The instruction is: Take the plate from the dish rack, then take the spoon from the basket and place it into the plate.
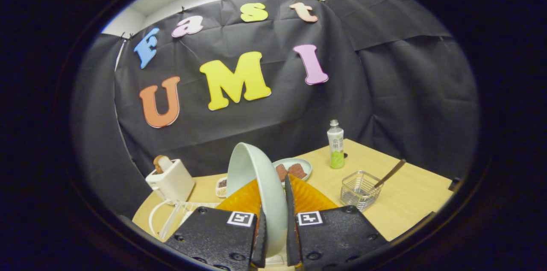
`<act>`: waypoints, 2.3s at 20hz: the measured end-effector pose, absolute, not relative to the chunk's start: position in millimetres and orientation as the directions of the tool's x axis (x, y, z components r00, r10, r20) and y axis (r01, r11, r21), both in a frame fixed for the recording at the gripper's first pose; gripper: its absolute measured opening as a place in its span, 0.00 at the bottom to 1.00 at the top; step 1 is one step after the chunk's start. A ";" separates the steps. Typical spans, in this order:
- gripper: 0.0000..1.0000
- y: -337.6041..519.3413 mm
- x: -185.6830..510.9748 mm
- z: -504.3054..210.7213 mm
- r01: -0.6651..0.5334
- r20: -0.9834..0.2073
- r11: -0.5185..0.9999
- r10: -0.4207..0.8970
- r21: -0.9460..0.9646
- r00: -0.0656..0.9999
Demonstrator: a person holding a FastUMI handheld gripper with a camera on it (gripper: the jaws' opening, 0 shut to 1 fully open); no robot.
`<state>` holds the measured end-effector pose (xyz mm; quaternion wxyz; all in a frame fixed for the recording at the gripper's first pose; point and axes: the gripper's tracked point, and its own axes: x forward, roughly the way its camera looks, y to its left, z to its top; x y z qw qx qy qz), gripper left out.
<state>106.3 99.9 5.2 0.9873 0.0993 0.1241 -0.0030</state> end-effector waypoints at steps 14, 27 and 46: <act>0.23 74.7 -50.8 -112.1 -0.118 -0.451 0.917 0.296 0.382 0.842; 0.51 65.8 -52.3 -200.1 0.011 -0.614 0.890 0.306 0.456 0.728; 1.00 -39.0 -23.1 -55.6 -0.046 -0.204 0.997 0.058 0.065 0.977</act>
